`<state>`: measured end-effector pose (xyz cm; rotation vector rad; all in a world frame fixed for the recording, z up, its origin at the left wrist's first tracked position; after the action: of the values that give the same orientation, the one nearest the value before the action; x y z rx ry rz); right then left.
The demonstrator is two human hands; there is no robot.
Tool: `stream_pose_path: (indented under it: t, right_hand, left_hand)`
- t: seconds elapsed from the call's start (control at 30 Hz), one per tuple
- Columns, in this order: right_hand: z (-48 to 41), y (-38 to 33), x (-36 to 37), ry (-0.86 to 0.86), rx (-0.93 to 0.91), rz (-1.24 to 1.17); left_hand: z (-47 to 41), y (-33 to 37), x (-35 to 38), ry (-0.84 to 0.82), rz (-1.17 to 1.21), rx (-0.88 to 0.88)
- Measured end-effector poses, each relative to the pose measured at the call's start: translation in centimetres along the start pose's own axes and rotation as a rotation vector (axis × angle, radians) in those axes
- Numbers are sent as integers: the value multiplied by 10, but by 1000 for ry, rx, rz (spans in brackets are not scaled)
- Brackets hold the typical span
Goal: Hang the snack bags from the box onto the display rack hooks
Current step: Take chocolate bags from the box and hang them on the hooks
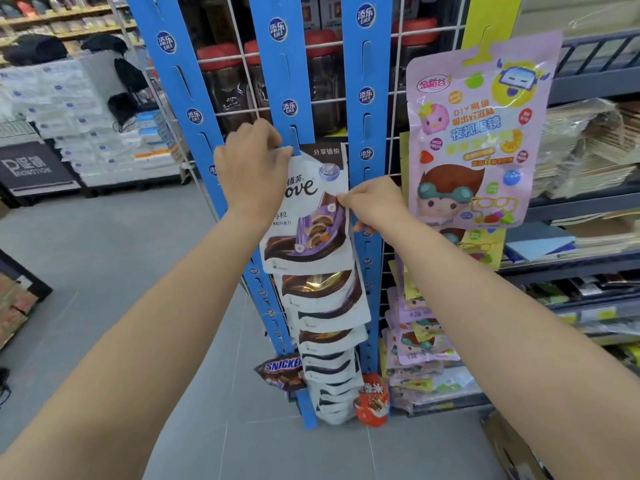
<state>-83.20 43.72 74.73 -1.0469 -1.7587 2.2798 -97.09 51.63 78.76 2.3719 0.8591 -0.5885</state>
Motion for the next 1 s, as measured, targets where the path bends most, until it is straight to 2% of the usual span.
stream_pose_path:
  t: [0.07,0.13,0.3,0.37,0.47,0.6,0.83,1.0]
  right_hand:
    - [1,1,-2,2,17,19]
    - [4,5,-5,25,10,-9]
    - [20,33,-18,99,27,-99]
    - [28,57,-26,81,110,-129]
    - [39,103,-45,43,243,-184]
    - [49,173,-98,76,357,-179]
    - [62,329,-229,167,623,-182]
    - [58,467,-316,188,799,-241]
  left_hand:
    - [5,-6,3,120,-133,190]
    - [13,-6,7,134,-130,330]
    - [42,22,30,-146,70,419]
    - [57,44,44,-231,153,434]
    - [86,88,69,-466,293,490]
    - [126,158,111,-719,360,541]
    - [211,297,236,-1105,248,580]
    - [283,389,331,-1282,169,662]
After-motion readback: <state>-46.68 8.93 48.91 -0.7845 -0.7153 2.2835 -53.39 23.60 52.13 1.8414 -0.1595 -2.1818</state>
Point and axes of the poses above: each hand's wrist, its own z-axis away from the middle knuckle, its own x-axis out of the palm, y = z × x, the point moved 1 cm from there along -z, towards the middle knuckle, and after that the axes turned 4 degrees about x, right-handed, at the moved point
